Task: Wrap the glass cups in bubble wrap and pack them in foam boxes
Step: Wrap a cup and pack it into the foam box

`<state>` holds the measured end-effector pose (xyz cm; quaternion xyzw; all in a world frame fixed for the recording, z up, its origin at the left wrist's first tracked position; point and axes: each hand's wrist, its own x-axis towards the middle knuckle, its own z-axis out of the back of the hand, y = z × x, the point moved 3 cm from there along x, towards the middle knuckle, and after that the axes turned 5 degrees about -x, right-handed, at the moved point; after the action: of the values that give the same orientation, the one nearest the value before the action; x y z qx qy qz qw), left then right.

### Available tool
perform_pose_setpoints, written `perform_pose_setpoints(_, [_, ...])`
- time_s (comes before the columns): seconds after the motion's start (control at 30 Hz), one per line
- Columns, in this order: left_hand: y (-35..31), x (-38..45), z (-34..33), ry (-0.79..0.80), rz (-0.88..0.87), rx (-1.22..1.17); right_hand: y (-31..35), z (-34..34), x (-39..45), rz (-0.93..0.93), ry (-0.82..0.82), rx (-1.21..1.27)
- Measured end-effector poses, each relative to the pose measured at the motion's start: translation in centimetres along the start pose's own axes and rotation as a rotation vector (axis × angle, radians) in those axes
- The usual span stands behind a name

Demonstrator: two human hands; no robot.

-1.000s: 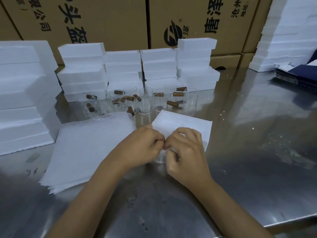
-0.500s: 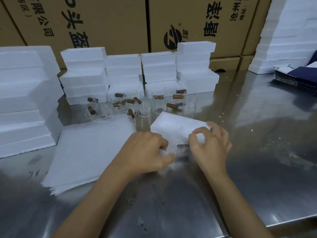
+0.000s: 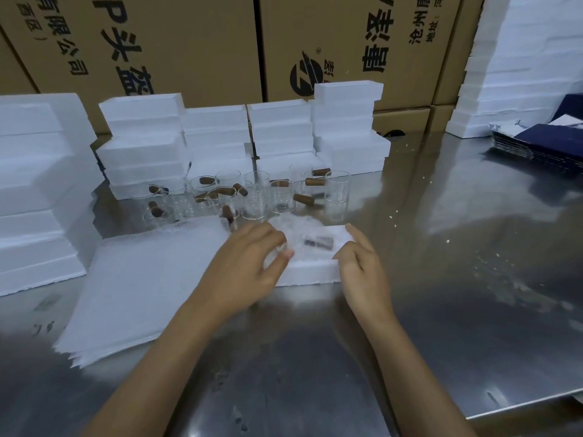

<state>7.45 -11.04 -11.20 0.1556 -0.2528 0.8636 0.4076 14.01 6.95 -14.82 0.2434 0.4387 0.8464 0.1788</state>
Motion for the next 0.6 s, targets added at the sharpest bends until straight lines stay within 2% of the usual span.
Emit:
perform_pose_setpoints(0.23, [0.5, 0.0, -0.6, 0.142, 0.08, 0.187, 0.0, 0.2, 0.0, 0.009, -0.042, -0.152])
perform_pose_setpoints(0.6, [-0.6, 0.0, -1.3, 0.119, 0.197, 0.333, -0.2, -0.2, 0.1, 0.019, -0.05, -0.192])
